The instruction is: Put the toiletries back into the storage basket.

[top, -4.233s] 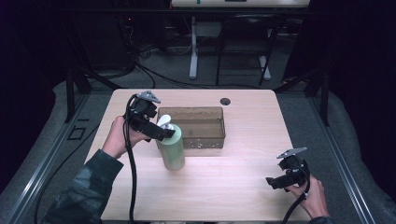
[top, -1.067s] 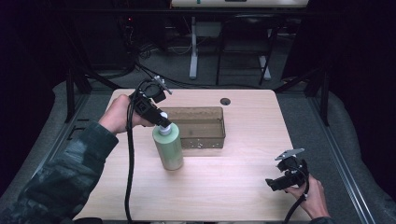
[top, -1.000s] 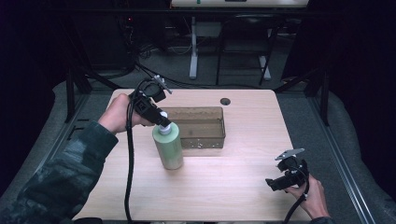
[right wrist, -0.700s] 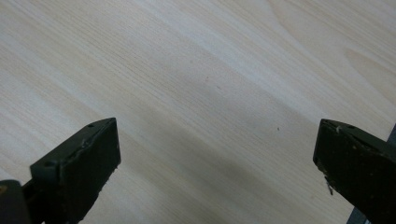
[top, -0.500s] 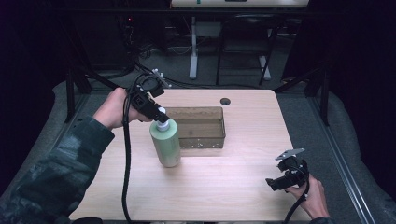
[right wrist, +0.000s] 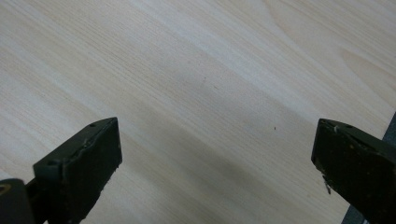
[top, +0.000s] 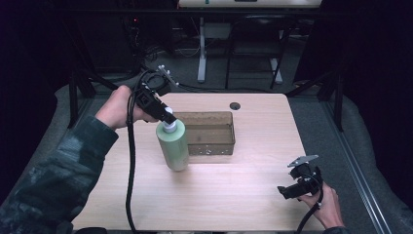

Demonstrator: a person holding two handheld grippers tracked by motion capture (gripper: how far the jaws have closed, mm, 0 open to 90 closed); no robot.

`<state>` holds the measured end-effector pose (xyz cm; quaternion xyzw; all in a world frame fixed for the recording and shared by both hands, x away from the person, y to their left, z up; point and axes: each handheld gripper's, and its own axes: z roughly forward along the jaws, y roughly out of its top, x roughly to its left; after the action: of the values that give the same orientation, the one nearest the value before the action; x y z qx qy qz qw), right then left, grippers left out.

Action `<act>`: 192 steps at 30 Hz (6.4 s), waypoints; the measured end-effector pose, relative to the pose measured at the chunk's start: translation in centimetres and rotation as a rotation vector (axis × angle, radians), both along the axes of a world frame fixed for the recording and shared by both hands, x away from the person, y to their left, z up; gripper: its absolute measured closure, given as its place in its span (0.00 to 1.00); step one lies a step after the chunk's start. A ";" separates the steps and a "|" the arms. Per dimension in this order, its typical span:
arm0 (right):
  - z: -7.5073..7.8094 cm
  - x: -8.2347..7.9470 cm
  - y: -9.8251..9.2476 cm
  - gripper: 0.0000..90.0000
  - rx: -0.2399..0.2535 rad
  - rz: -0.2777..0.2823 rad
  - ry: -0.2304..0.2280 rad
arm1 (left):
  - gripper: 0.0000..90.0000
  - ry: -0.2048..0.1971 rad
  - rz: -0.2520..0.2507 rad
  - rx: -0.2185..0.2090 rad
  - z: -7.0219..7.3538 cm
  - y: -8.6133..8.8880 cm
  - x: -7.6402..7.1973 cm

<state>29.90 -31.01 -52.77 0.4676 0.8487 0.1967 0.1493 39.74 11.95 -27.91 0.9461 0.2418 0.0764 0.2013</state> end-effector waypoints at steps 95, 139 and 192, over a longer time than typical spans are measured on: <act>0.0 0.0 -0.1 0.03 -0.002 -0.003 -0.010 | 0.70 -0.053 0.167 0.057 4.9 0.3 7.6; -0.1 0.0 0.0 0.03 0.001 -0.002 -0.005 | 0.70 -0.034 0.162 0.042 0.2 -1.5 9.5; 0.0 0.0 0.1 0.04 -0.002 -0.001 -0.003 | 0.70 0.050 0.162 0.076 -4.3 0.8 9.2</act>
<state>29.88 -30.88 -52.79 0.4678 0.8484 0.1965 0.1511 48.99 12.75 -32.22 0.9320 0.3195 0.0778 0.1524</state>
